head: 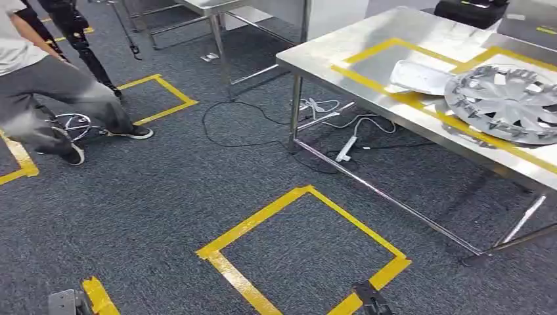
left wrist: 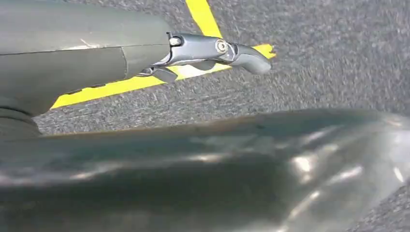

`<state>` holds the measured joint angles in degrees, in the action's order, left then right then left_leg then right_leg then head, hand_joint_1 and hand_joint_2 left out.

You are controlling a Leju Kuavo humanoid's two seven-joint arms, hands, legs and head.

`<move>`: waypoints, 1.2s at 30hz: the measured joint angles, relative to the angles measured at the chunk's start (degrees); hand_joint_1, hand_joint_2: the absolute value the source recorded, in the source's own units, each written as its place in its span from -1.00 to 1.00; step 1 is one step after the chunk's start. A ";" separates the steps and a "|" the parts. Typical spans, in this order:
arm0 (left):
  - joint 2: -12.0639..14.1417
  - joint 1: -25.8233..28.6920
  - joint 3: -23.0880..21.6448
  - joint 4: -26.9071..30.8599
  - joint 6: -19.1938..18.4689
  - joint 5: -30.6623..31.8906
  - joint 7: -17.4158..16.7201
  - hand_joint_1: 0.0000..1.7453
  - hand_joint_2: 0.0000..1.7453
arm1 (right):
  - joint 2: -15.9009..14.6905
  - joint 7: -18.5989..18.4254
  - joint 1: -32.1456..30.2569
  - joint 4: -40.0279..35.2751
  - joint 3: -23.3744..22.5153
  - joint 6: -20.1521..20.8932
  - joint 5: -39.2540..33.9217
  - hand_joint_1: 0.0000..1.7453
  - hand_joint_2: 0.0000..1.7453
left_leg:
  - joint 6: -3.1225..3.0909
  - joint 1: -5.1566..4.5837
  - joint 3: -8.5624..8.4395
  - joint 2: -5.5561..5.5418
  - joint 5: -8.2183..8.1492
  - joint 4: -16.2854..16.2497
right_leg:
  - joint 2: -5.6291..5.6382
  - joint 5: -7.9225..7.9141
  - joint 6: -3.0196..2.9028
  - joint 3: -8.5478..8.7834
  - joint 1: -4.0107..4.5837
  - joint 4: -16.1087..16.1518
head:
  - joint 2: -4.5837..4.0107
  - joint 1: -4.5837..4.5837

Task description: Take the parts from the cabinet and place them on the table.

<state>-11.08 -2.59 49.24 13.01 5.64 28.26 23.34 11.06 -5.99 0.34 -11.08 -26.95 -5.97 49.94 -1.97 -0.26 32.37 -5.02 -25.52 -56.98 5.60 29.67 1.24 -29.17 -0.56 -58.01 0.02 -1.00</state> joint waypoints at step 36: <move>0.55 0.12 -1.88 -0.39 -1.12 3.78 -1.70 -1.00 -1.00 | -0.74 -3.78 0.50 0.81 1.55 8.76 1.94 -1.00 -1.00 | 1.28 0.07 3.07 -1.43 0.00 -2.19 | -2.09 -0.57 -0.59 -1.14 -0.67 0.77 | 0.00 0.00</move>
<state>-10.53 -2.46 47.36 12.61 4.52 32.04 21.64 10.32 -9.77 0.85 -10.27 -25.40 2.80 51.89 -0.69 -0.19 35.44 -6.45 -25.52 -59.16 3.51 29.10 0.66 -30.31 -1.22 -57.23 0.02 -1.00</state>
